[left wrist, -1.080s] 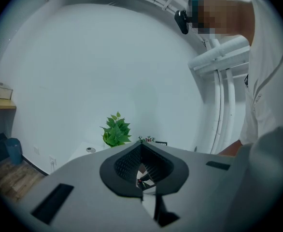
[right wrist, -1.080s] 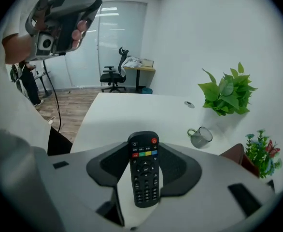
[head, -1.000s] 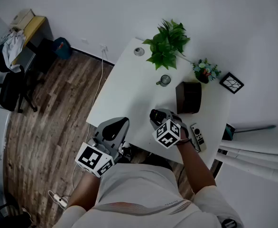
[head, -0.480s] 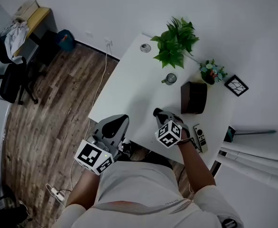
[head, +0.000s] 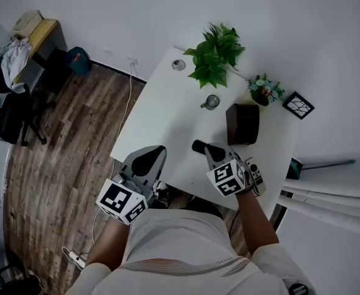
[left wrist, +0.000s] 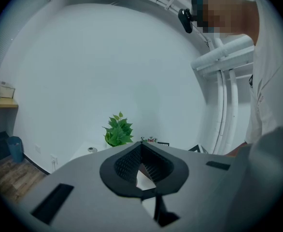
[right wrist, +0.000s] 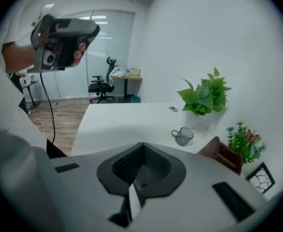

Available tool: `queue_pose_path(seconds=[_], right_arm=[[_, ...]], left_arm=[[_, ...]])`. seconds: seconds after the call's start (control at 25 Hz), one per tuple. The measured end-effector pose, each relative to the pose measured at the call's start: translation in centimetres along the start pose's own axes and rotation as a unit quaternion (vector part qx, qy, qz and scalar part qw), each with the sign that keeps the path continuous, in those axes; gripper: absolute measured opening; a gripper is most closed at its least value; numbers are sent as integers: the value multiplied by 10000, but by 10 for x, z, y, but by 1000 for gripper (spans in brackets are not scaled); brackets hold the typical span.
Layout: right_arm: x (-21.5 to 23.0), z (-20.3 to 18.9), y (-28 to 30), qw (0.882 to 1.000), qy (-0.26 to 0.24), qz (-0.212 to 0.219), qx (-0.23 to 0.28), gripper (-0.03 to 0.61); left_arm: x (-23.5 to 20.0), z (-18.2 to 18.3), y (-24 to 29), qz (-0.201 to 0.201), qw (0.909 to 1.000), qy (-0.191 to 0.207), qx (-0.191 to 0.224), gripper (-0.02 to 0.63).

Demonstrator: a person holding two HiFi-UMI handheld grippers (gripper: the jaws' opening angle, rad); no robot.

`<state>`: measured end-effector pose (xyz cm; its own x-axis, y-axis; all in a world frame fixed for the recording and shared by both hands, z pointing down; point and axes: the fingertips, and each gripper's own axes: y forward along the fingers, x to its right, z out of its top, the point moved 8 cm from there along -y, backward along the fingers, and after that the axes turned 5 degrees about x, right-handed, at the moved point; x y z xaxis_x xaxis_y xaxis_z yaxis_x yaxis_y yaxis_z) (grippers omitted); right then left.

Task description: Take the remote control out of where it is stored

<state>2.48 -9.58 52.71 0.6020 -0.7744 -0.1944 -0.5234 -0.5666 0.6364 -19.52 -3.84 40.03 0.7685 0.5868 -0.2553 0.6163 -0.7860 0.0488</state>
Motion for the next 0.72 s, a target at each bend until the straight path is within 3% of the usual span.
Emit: queue_pose_path(seconds=[0.28, 0.36, 0.52, 0.72], right_arm=[[21, 34, -68, 9877, 819, -454, 1250, 14], [27, 35, -86, 9774, 1231, -503, 1643, 14], [38, 32, -125, 9459, 2000, -675, 2465, 14], [45, 31, -176, 9253, 1826, -1252, 3079, 14]], left_arm=[[15, 10, 17, -248, 9996, 30, 92, 8], [22, 14, 22, -361, 9992, 75, 134, 8], [36, 19, 33, -572, 9981, 160, 189, 8], [54, 29, 47, -799, 9960, 321, 238, 8]])
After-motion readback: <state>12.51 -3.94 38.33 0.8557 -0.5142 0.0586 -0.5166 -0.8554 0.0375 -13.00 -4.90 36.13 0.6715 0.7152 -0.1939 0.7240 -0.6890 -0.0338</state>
